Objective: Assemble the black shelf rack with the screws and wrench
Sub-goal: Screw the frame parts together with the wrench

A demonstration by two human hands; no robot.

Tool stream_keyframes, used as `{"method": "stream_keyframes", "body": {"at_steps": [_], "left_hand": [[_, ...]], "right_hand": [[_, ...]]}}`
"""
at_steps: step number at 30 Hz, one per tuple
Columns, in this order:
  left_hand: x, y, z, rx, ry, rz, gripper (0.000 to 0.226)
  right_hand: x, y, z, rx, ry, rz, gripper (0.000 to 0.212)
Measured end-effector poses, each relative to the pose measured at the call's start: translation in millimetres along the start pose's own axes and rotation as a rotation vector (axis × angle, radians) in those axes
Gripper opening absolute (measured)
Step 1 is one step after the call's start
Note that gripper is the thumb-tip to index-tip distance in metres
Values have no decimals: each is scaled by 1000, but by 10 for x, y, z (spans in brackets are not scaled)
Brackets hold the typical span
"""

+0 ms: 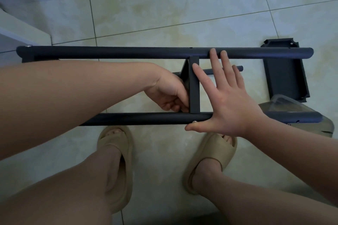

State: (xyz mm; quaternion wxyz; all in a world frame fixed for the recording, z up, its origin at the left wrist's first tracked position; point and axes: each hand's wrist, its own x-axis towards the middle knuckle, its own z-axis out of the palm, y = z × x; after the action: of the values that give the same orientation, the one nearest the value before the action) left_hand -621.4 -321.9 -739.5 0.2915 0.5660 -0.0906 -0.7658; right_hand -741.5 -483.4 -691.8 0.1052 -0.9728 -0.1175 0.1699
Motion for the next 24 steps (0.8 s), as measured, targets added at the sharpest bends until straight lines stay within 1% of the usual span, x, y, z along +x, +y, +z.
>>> {"method": "stream_keyframes", "body": {"at_steps": [9,15,21,24], "left_hand": [[-30,-1,-20,-6,13,17,13],[-45,-24,-31,-31,-20,-6,19],[-5,-12,12,-30,23,13,11],[-14,22,9,-7,39,17,11]], "right_hand": [[-3,-8,-1,3,4,2,135],[2,-1,9,-6,11,-1,135],[1,-5,5,-2,9,0,135],[2,-7,2,-2,9,1,135]]}}
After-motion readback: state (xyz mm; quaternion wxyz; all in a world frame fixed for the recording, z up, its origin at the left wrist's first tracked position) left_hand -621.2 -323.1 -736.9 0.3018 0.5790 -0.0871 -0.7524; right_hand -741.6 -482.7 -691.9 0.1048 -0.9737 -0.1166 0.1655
